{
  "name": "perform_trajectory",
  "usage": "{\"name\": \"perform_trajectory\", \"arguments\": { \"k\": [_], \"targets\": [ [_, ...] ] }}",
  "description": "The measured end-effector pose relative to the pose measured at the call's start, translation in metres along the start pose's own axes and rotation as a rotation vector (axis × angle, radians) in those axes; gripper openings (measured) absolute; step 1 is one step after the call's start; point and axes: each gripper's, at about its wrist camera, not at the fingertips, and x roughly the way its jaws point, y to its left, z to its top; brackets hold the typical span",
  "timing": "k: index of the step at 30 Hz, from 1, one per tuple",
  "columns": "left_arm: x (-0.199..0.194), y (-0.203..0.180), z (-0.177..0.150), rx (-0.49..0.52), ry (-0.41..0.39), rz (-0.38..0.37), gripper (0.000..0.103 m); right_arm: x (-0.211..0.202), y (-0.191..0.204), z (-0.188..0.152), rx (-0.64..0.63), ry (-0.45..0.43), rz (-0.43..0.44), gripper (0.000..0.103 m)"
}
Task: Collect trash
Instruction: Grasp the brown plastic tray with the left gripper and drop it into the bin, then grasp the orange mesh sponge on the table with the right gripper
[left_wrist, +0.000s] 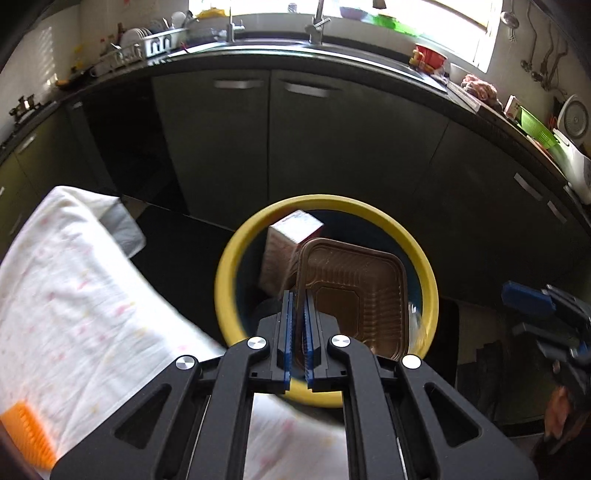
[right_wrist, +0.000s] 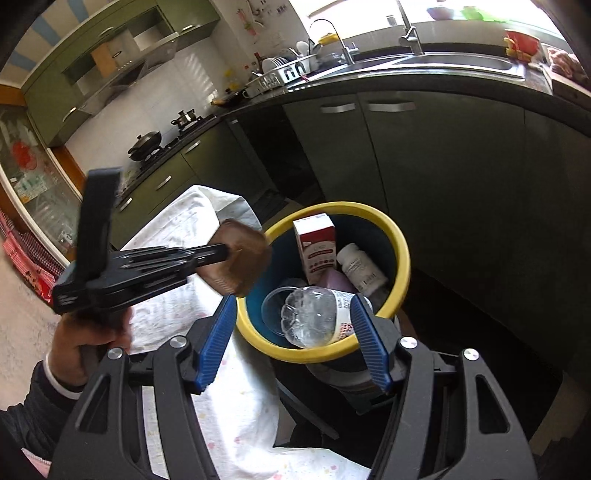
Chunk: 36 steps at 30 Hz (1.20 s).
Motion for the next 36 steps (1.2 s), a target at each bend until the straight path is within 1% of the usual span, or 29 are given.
{"name": "perform_trajectory", "arguments": {
  "k": [1, 3, 4, 5, 8, 10, 11, 13, 15, 19, 23, 24, 25, 26, 27, 28, 29, 30, 32, 36],
  "targets": [
    [0.006, 0.000, 0.003, -0.005, 0.004, -0.003, 0.006, 0.001, -0.001, 0.000, 0.003, 0.001, -0.001, 0.061],
    [0.015, 0.001, 0.008, -0.027, 0.001, -0.008, 0.015, 0.001, -0.003, 0.001, 0.006, 0.001, -0.002, 0.063],
    [0.017, 0.003, 0.010, -0.041, -0.005, -0.006, 0.031, 0.001, -0.001, 0.001, 0.007, 0.000, -0.003, 0.063],
    [0.016, 0.005, 0.010, -0.050, -0.012, -0.004, 0.042, 0.002, -0.001, 0.002, 0.007, 0.000, -0.003, 0.063],
    [-0.001, 0.013, 0.002, -0.065, -0.048, -0.006, 0.044, 0.001, -0.001, 0.000, 0.004, 0.001, -0.003, 0.063],
    [-0.022, 0.020, -0.009, -0.074, -0.083, -0.007, 0.044, 0.004, 0.003, 0.000, 0.000, 0.006, 0.003, 0.063],
    [-0.034, 0.024, -0.017, -0.080, -0.103, -0.009, 0.047, 0.005, 0.005, -0.001, -0.003, 0.010, 0.006, 0.063],
    [-0.056, 0.032, -0.032, -0.093, -0.139, -0.005, 0.049, 0.009, 0.011, -0.001, -0.014, 0.019, 0.012, 0.063],
    [-0.082, 0.042, -0.054, -0.113, -0.172, 0.015, 0.050, 0.014, 0.020, -0.002, -0.028, 0.030, 0.020, 0.063],
    [-0.116, 0.064, -0.091, -0.148, -0.190, 0.054, 0.051, 0.021, 0.039, -0.004, -0.060, 0.051, 0.033, 0.063],
    [-0.149, 0.088, -0.130, -0.197, -0.217, 0.102, 0.056, 0.033, 0.064, -0.006, -0.105, 0.083, 0.049, 0.064],
    [-0.157, 0.095, -0.138, -0.209, -0.229, 0.113, 0.057, 0.038, 0.073, -0.007, -0.121, 0.095, 0.055, 0.064],
    [-0.167, 0.102, -0.148, -0.221, -0.241, 0.127, 0.060, 0.043, 0.081, -0.008, -0.136, 0.108, 0.061, 0.064],
    [-0.178, 0.111, -0.158, -0.235, -0.252, 0.148, 0.065, 0.047, 0.086, -0.009, -0.147, 0.117, 0.066, 0.064],
    [-0.188, 0.121, -0.168, -0.251, -0.266, 0.174, 0.066, 0.055, 0.097, -0.009, -0.169, 0.136, 0.076, 0.064],
    [-0.201, 0.132, -0.180, -0.272, -0.285, 0.204, 0.070, 0.064, 0.110, -0.010, -0.197, 0.159, 0.091, 0.064],
    [-0.211, 0.142, -0.190, -0.287, -0.296, 0.223, 0.073, 0.072, 0.123, -0.010, -0.226, 0.183, 0.105, 0.064],
    [-0.218, 0.150, -0.198, -0.299, -0.303, 0.238, 0.073, 0.080, 0.134, -0.011, -0.256, 0.203, 0.116, 0.065],
    [-0.235, 0.171, -0.217, -0.335, -0.314, 0.295, 0.074, 0.098, 0.166, -0.011, -0.347, 0.248, 0.152, 0.067],
    [-0.256, 0.199, -0.248, -0.376, -0.332, 0.368, 0.080, 0.127, 0.227, -0.010, -0.524, 0.335, 0.212, 0.069]
  ]
}}
